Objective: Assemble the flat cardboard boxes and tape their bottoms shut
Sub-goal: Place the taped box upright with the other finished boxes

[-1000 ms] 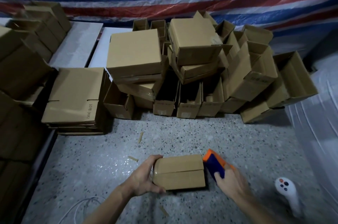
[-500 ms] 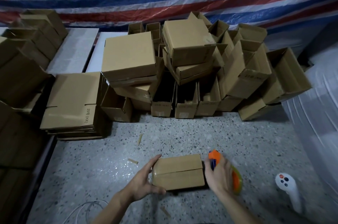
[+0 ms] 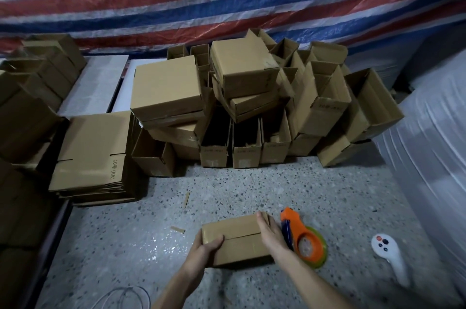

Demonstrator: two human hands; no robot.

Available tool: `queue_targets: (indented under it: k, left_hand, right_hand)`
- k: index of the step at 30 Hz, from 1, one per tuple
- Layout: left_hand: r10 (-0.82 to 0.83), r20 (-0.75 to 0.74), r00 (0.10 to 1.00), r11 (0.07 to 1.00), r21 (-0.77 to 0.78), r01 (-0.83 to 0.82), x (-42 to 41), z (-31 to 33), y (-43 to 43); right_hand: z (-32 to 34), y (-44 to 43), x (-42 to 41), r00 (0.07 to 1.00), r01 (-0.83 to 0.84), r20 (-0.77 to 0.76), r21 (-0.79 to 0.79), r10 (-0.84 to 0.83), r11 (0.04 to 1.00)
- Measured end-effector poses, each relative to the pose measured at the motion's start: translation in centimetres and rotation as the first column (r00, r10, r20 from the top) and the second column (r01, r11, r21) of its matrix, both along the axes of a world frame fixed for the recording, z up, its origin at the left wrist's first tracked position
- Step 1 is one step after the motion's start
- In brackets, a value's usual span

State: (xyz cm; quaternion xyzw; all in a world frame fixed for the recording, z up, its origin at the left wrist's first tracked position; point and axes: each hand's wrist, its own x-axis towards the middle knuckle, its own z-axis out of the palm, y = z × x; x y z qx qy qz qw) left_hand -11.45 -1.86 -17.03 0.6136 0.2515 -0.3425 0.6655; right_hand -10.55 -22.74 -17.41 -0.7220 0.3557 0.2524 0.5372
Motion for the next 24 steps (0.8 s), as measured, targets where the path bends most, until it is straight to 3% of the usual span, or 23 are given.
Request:
queue_targets:
  k: [3,7,9,12,17,20,22,24]
  left_hand:
    - [0.010,-0.080,0.997,1.000,0.005,-0.009,-0.5,0.7,-0.2]
    - [-0.062,-0.354,0.933,0.993,0.072,0.094,-1.6,1.2,-0.1]
    - [-0.033,-0.361,0.932,0.998,0.043,0.052,-1.6,0.9,0.0]
    - [0.084,-0.312,0.946,0.996,0.034,-0.077,-1.3,0.6,0.1]
    - [0.173,-0.233,0.957,0.967,-0.146,-0.211,0.4,2.6,1.4]
    - [0.242,-0.223,0.944,0.969,0.010,-0.246,2.3,3.9,1.6]
    - [0.288,-0.068,0.955,0.953,0.118,-0.279,3.3,4.1,1.7]
    - [0.267,0.106,0.958,0.952,0.123,-0.280,3.6,4.0,1.6]
  right_hand:
    - [0.4,-0.1,0.2,0.999,-0.024,-0.049,-0.008,0.023,1.000]
    - [1.0,-0.3,0.6,0.983,-0.163,-0.103,-0.091,0.153,0.982]
    - [1.2,-0.5,0.6,0.969,-0.237,-0.110,-0.145,0.223,0.960]
    - [2.0,-0.4,0.5,0.965,-0.262,-0.034,-0.123,0.260,0.957]
    - [3.4,-0.5,1.2,0.980,-0.132,0.150,-0.017,0.133,0.991]
    - [3.9,-0.8,1.9,0.959,-0.106,0.268,0.050,0.089,0.993]
    - [4.1,-0.9,2.2,0.950,-0.116,0.300,0.075,0.089,0.990]
    - [4.1,-0.8,2.3,0.942,-0.162,0.301,0.015,0.150,0.987]
